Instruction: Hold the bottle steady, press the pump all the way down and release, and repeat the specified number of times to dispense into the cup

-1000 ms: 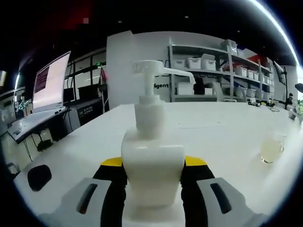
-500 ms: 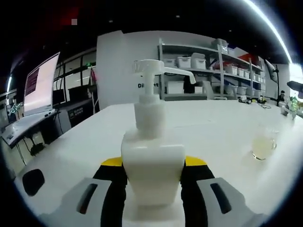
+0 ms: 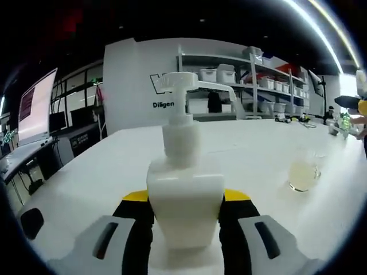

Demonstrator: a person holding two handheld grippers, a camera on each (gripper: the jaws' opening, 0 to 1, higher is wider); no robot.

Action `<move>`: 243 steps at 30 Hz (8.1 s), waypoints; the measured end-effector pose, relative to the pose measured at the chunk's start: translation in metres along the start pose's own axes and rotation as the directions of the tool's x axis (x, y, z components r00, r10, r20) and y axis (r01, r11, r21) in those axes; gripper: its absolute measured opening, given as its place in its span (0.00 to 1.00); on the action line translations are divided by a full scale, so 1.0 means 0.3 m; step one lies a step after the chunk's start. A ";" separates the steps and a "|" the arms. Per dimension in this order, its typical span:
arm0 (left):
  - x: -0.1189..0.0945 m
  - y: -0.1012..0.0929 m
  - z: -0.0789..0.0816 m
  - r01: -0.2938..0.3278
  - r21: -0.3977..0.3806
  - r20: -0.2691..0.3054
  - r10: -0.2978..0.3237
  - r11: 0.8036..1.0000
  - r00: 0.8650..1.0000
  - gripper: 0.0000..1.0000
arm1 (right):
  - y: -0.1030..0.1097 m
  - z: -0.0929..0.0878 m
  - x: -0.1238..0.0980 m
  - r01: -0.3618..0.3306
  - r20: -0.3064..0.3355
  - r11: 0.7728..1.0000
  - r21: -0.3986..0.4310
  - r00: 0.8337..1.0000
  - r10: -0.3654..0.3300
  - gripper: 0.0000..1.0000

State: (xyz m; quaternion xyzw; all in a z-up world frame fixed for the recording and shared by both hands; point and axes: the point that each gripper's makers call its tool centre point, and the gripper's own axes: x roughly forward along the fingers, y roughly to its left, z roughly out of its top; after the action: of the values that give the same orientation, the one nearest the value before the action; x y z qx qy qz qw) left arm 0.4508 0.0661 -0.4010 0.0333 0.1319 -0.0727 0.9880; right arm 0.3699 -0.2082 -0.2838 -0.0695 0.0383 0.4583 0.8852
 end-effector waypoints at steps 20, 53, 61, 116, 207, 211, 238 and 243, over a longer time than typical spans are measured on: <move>0.001 -0.148 0.002 0.122 0.060 -0.013 -0.121 0.991 0.993 0.43 | -0.020 -0.079 0.003 -0.002 -0.083 0.999 0.052 0.997 0.006 0.75; 0.037 -0.353 0.011 0.262 0.116 -0.029 -0.261 0.958 0.965 0.43 | -0.032 -0.067 -0.008 -0.014 -0.091 0.997 0.078 0.996 0.021 0.48; 0.046 -0.396 0.015 0.293 0.128 -0.034 -0.291 0.948 0.956 0.43 | -0.040 -0.047 -0.017 -0.010 -0.059 0.999 0.043 0.998 0.012 0.51; 0.087 -0.562 0.024 0.375 0.171 -0.053 -0.371 0.911 0.927 0.43 | -0.083 -0.019 -0.020 -0.093 -0.107 0.996 0.015 0.990 0.094 0.30; 0.102 -0.584 0.010 0.363 0.187 -0.071 -0.356 0.913 0.932 0.42 | -0.099 -0.041 0.234 -0.401 -0.427 0.910 -0.105 0.845 0.323 0.00; 0.105 -0.584 0.010 0.360 0.185 -0.071 -0.353 0.915 0.933 0.42 | -0.065 -0.040 0.224 -0.408 -0.426 0.912 -0.033 0.831 0.357 0.00; 0.108 -0.585 0.010 0.351 0.158 -0.072 -0.344 0.923 0.936 0.41 | -0.098 0.132 0.231 -0.373 -0.305 0.920 -0.121 0.896 0.323 0.00; 0.108 -0.584 0.010 0.352 0.157 -0.076 -0.345 0.923 0.936 0.41 | -0.064 0.145 0.276 -0.421 -0.329 0.898 -0.131 0.873 0.361 0.00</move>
State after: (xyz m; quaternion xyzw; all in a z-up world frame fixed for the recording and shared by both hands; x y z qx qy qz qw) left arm 0.4558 -0.1116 -0.4150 0.0941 0.1521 -0.2573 0.9496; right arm 0.4335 -0.1455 -0.2500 -0.2159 0.1380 0.6142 0.7464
